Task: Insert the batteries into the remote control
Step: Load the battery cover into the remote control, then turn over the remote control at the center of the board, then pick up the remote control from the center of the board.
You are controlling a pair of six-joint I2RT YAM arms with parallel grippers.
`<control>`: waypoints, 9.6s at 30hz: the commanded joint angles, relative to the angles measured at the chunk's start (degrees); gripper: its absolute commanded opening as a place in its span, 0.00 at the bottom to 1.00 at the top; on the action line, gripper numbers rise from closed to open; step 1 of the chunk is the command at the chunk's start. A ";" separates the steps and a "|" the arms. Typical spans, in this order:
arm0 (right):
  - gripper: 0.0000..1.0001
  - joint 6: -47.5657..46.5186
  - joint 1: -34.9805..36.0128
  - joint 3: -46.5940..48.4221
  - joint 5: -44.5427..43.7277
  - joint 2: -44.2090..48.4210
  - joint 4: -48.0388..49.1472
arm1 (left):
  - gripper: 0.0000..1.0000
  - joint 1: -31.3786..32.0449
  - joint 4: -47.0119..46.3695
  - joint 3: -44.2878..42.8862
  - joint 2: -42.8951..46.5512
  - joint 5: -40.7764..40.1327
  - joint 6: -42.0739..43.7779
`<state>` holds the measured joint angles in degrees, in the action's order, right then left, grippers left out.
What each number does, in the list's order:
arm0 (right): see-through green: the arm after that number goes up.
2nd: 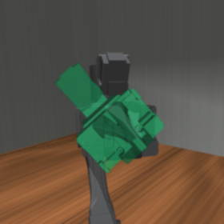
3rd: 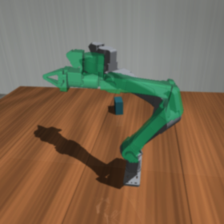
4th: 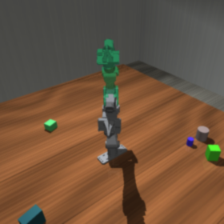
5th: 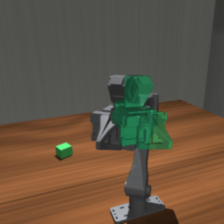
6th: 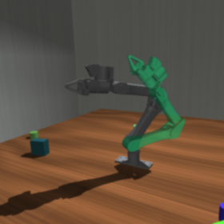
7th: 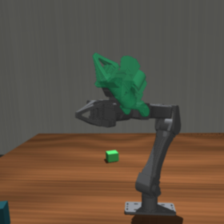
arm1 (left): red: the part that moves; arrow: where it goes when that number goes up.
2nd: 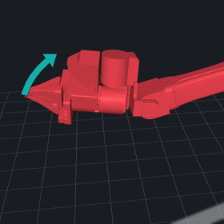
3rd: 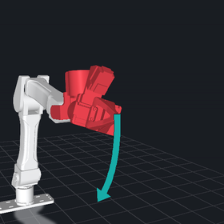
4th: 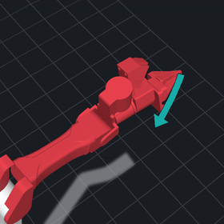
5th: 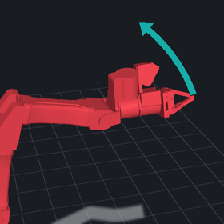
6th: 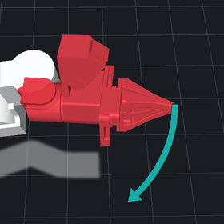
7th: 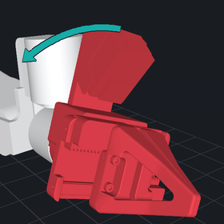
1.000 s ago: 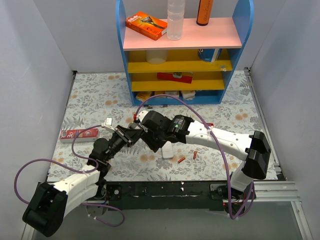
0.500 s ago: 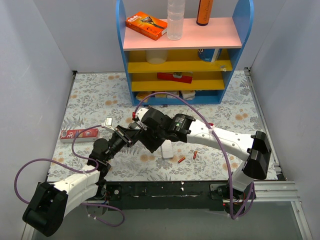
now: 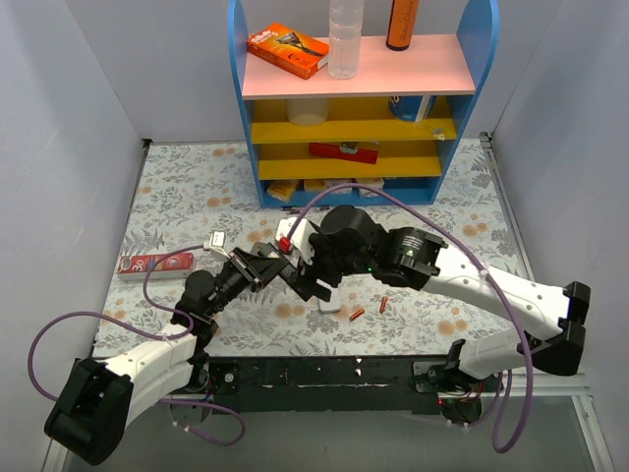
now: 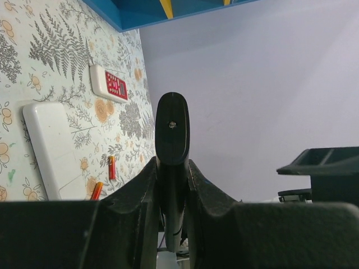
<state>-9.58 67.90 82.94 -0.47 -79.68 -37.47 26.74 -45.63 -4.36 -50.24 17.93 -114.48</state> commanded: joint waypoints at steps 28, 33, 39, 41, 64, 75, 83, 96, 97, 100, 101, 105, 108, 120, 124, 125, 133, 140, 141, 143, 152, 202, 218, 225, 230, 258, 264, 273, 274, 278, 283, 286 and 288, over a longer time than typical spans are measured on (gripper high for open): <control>0.71 -33.39 1.27 -7.61 12.25 1.63 -2.07 | 0.00 -0.02 2.03 -5.66 1.20 8.78 -8.31; 0.73 -33.22 1.80 -6.56 12.42 0.14 -3.39 | 0.00 -0.02 1.86 -5.83 1.11 8.87 -8.40; 0.74 -33.22 2.24 -5.59 11.28 -1.53 -4.36 | 0.00 -0.02 1.68 -6.01 1.11 9.22 -8.48; 0.74 -33.13 2.50 -5.51 10.32 -1.62 -4.36 | 0.00 -0.02 1.59 -6.01 1.20 9.31 -8.57; 0.72 -32.16 5.75 -10.95 -1.90 -3.20 0.82 | 0.00 -0.02 -1.75 -6.36 3.66 10.89 -14.72; 0.65 -32.78 6.72 -12.80 -4.71 -2.41 4.16 | 0.00 -0.02 -1.31 -6.80 4.10 11.77 -15.60; 0.62 -33.57 6.72 -13.24 -5.51 -2.76 6.53 | 0.00 -0.02 -1.66 -7.33 3.83 13.09 -15.69; 0.60 -35.15 6.19 -12.80 -6.30 -4.26 10.58 | 0.00 0.06 -1.74 -8.30 4.10 15.55 -15.69; 0.61 -35.50 5.93 -12.80 -6.30 -4.26 10.84 | 0.00 0.06 -1.92 -8.30 4.01 15.73 -15.78; 0.61 -35.94 5.75 -12.45 -5.60 -4.43 11.28 | 0.00 0.06 -1.92 -8.21 4.01 16.17 -15.69; 0.60 -35.94 5.75 -12.27 -5.51 -4.61 11.02 | 0.00 0.15 -1.84 -8.38 4.01 16.25 -15.60; 0.66 -34.19 5.67 -11.13 -3.32 -5.05 8.74 | 0.00 0.06 2.10 -9.78 4.27 15.56 -9.84; 0.73 -31.21 5.67 -12.09 -0.50 -2.78 8.82 | 0.00 -0.02 11.41 -12.07 3.83 13.11 -2.88; 0.98 -2.48 -3.55 -23.25 -8.14 14.27 19.98 | 0.05 -0.02 45.26 -30.25 -4.77 0.27 30.09; 0.98 12.00 -13.02 -27.21 -9.89 18.59 20.69 | 0.03 -0.02 57.02 -36.50 -9.34 -5.09 37.12; 0.98 14.31 -14.62 -27.74 -10.42 19.29 19.99 | 0.02 0.06 58.79 -38.16 -10.66 -6.58 38.44; 0.98 25.57 -22.19 -34.41 -12.18 22.64 17.44 | 0.08 1.03 74.87 -51.87 -25.42 -14.85 49.77; 0.98 29.71 -23.60 -39.51 -13.50 27.38 19.19 | 0.16 8.22 87.36 -63.57 -42.29 -28.73 53.92; 0.98 29.97 -23.78 -39.78 -13.59 27.82 19.19 | 0.16 8.76 88.68 -64.80 -46.14 -29.96 54.01; 0.98 29.98 -23.87 -40.31 -13.59 28.70 18.41 | 0.17 10.25 91.67 -67.43 -48.98 -33.65 54.36; 0.98 30.85 -24.22 -42.07 -16.32 32.04 17.44 | 0.27 15.61 96.34 -69.82 -59.27 -40.69 54.10; 0.96 30.32 -27.64 -37.58 -0.15 16.49 19.98 | 0.98 -6.34 75.16 -43.28 -4.98 -23.29 49.52; 0.87 29.88 -29.84 -33.54 -0.16 7.44 18.22 | 0.98 -9.34 69.89 -35.80 -2.49 -28.31 49.61; 0.83 32.52 -25.71 -32.05 -2.25 2.52 17.96 | 0.98 -9.34 70.23 -35.89 -3.02 -30.77 50.84; 0.84 34.54 -22.38 -30.47 -3.66 0.06 17.43 | 0.98 -8.46 70.32 -35.98 -2.76 -31.64 50.93; 0.95 40.17 -7.87 -17.90 -18.16 -20.86 9.53 | 0.98 -6.00 70.76 -35.54 -2.58 -32.97 50.76; 0.83 39.82 -6.99 -18.86 -18.17 -22.01 8.99 | 0.98 -5.82 70.41 -35.45 -2.32 -29.72 49.88; 0.46 33.41 -6.90 -22.73 -15.79 -16.04 15.49 | 0.98 -5.82 66.73 -34.31 -2.58 -13.91 42.78; 0.45 32.45 -6.55 -23.08 -15.62 -15.16 16.28 | 0.98 -5.82 64.81 -33.96 -2.85 -12.24 41.71; 0.43 28.22 -5.15 -24.92 -16.05 -9.29 20.33 | 0.98 -5.74 58.47 -31.33 -4.07 -1.70 35.83; 0.43 22.42 -3.04 -29.75 -15.44 -2.33 29.01 | 0.98 -5.74 47.42 -27.20 -5.83 7.72 27.84; 0.43 19.96 -2.60 -32.39 -14.12 1.36 34.02 | 0.98 -5.82 41.52 -25.44 -6.98 11.76 23.97; 0.43 18.64 -2.16 -33.36 -13.25 3.12 35.71 | 0.98 -5.56 39.22 -24.65 -7.76 14.22 22.29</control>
<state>13.96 65.04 51.83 -15.11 -79.96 -10.76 20.78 3.55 -30.24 -57.49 23.44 -86.00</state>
